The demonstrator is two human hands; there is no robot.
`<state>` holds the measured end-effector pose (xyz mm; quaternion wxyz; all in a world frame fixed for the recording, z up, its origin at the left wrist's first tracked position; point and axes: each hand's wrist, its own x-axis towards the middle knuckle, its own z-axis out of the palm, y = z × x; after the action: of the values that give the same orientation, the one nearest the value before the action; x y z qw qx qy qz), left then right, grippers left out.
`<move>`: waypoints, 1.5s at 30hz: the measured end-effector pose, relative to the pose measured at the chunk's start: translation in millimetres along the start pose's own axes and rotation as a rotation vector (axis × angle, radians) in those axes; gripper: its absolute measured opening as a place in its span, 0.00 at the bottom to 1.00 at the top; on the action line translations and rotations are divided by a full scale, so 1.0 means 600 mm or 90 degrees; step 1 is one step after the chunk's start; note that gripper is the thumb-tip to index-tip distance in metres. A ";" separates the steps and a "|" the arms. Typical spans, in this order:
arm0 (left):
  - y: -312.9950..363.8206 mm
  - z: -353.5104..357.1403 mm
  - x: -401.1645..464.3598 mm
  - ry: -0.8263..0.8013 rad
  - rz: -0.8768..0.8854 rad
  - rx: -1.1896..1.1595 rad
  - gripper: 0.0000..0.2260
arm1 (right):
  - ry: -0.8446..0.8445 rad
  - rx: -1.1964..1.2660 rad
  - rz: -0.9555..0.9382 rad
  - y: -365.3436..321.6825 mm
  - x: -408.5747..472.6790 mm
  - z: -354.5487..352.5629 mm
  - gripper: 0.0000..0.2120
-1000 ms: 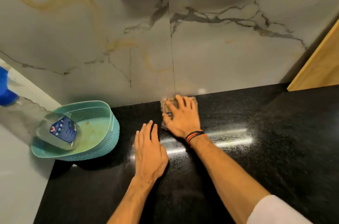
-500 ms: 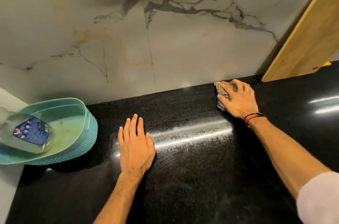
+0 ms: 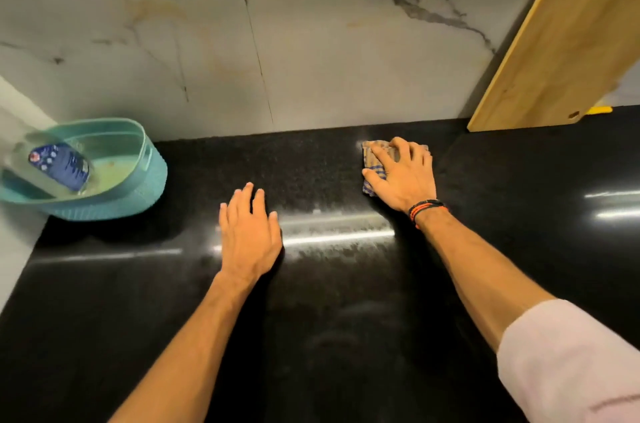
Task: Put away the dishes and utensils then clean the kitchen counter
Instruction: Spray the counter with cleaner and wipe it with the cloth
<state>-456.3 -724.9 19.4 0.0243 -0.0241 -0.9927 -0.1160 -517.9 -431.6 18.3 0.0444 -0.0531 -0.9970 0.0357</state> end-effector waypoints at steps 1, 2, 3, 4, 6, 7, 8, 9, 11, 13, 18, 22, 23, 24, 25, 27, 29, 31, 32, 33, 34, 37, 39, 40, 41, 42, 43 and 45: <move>0.024 0.001 -0.023 -0.003 0.010 -0.009 0.24 | 0.004 0.003 -0.011 -0.004 -0.019 -0.003 0.29; 0.054 0.004 -0.055 -0.005 0.015 -0.016 0.25 | 0.011 0.011 -0.025 -0.002 -0.046 -0.007 0.29; 0.081 0.006 -0.083 -0.006 0.021 -0.021 0.26 | 0.017 0.021 -0.036 -0.002 -0.076 -0.011 0.28; 0.106 0.010 -0.115 -0.009 0.027 -0.025 0.27 | 0.023 0.034 -0.043 0.000 -0.116 -0.017 0.28; 0.144 0.014 -0.170 -0.015 0.033 -0.027 0.27 | 0.027 0.058 -0.059 0.006 -0.196 -0.030 0.28; 0.159 0.016 -0.198 -0.015 0.034 -0.025 0.26 | 0.025 0.073 -0.070 0.011 -0.239 -0.036 0.29; 0.170 0.016 -0.224 -0.015 0.036 -0.024 0.26 | 0.016 0.084 -0.080 0.015 -0.277 -0.042 0.30; 0.184 0.017 -0.251 -0.014 0.036 -0.023 0.26 | 0.006 0.087 -0.085 0.022 -0.315 -0.048 0.30; 0.201 0.016 -0.298 -0.015 0.034 -0.019 0.25 | -0.029 0.088 -0.093 0.032 -0.379 -0.061 0.31; 0.209 0.015 -0.340 -0.022 0.036 -0.014 0.25 | -0.055 0.093 -0.097 0.039 -0.439 -0.071 0.32; 0.213 0.014 -0.408 -0.031 0.050 -0.007 0.25 | -0.079 0.114 -0.094 0.050 -0.553 -0.088 0.32; 0.218 0.014 -0.426 -0.025 0.053 -0.015 0.25 | -0.094 0.129 -0.092 0.057 -0.626 -0.089 0.32; 0.218 0.015 -0.427 -0.023 0.055 -0.016 0.25 | -0.096 0.134 -0.093 0.060 -0.640 -0.088 0.32; 0.218 0.016 -0.429 -0.021 0.054 -0.014 0.25 | -0.094 0.139 -0.097 0.062 -0.650 -0.089 0.32; 0.220 0.016 -0.429 -0.019 0.054 -0.011 0.25 | -0.094 0.143 -0.101 0.065 -0.654 -0.088 0.32; 0.228 0.021 -0.434 -0.021 0.069 -0.010 0.25 | -0.081 0.150 -0.106 0.074 -0.654 -0.090 0.31; 0.241 0.028 -0.441 -0.023 0.099 -0.019 0.25 | -0.064 0.143 -0.102 0.098 -0.651 -0.095 0.32; 0.256 0.035 -0.444 -0.023 0.111 -0.026 0.25 | -0.055 0.118 -0.076 0.149 -0.644 -0.099 0.32; 0.261 0.038 -0.445 -0.024 0.107 -0.027 0.25 | -0.051 0.102 -0.058 0.184 -0.641 -0.101 0.32; 0.263 0.041 -0.444 -0.025 0.102 -0.026 0.25 | -0.046 0.084 -0.036 0.222 -0.638 -0.102 0.32; 0.262 0.044 -0.442 -0.025 0.098 -0.026 0.25 | -0.041 0.062 -0.013 0.263 -0.635 -0.104 0.32; 0.257 0.046 -0.439 -0.016 0.100 -0.030 0.25 | -0.030 -0.005 0.071 0.387 -0.631 -0.108 0.32; 0.258 0.044 -0.439 -0.011 0.098 -0.035 0.25 | -0.031 -0.025 0.121 0.460 -0.629 -0.114 0.34; 0.258 0.044 -0.440 -0.009 0.095 -0.036 0.25 | -0.034 -0.032 0.135 0.486 -0.627 -0.117 0.34; 0.259 0.044 -0.441 -0.008 0.094 -0.036 0.25 | -0.037 -0.036 0.142 0.505 -0.625 -0.118 0.35; 0.260 0.043 -0.441 -0.006 0.091 -0.034 0.25 | -0.036 -0.037 0.148 0.514 -0.622 -0.118 0.35; 0.261 0.043 -0.441 -0.006 0.089 -0.031 0.25 | -0.029 -0.036 0.157 0.513 -0.618 -0.116 0.35; 0.263 0.042 -0.441 -0.007 0.086 -0.027 0.25 | 0.001 -0.029 0.175 0.485 -0.607 -0.112 0.34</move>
<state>-184.9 -576.8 16.9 0.0263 -0.0923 -0.9862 -0.1353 -121.0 -178.5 32.3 0.0383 -0.1905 -0.9807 0.0190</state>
